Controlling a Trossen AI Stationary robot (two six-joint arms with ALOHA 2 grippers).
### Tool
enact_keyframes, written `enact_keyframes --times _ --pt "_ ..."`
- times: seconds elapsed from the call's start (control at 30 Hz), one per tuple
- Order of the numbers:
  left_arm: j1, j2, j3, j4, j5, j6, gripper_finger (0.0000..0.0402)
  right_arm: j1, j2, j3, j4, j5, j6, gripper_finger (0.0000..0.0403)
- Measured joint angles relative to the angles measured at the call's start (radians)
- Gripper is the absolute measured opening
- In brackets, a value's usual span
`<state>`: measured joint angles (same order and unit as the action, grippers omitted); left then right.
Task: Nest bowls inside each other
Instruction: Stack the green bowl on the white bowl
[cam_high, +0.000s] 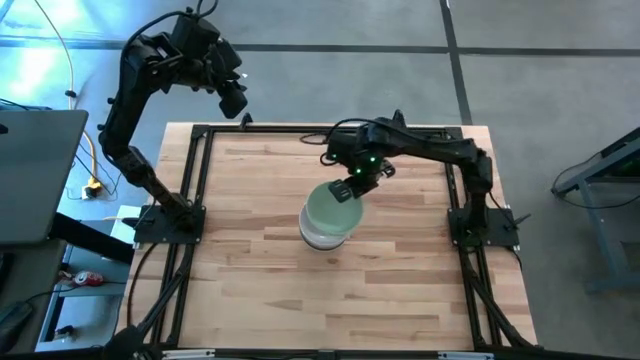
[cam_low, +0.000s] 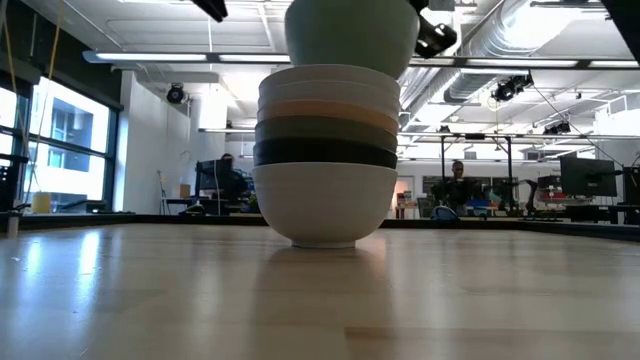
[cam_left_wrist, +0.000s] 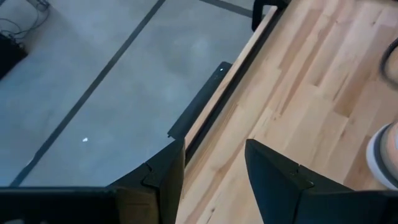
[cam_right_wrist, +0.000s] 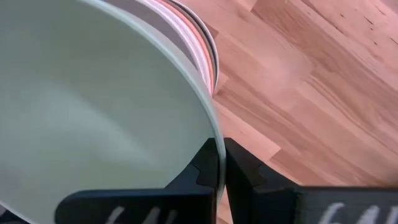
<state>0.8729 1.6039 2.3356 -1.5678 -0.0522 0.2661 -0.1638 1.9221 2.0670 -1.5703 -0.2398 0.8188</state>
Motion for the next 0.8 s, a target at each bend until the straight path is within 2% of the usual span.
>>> enact_keyframes --times 0.27,0.5,0.6,0.8 --pt "0.005 0.0 0.0 0.003 0.022 0.0 0.0156 0.0 0.044 -0.001 0.013 0.0 -0.016 0.0" --pt "0.005 0.0 0.0 0.003 0.027 -0.001 0.0156 0.002 0.044 -0.002 0.076 0.006 0.003 0.0" --pt "0.005 0.0 0.0 0.003 0.063 -0.001 0.0156 0.01 0.044 -0.002 0.099 0.019 0.011 0.0" --pt "0.004 0.0 0.0 0.003 0.078 -0.004 0.0156 0.026 0.043 -0.002 0.093 0.023 0.023 0.0"
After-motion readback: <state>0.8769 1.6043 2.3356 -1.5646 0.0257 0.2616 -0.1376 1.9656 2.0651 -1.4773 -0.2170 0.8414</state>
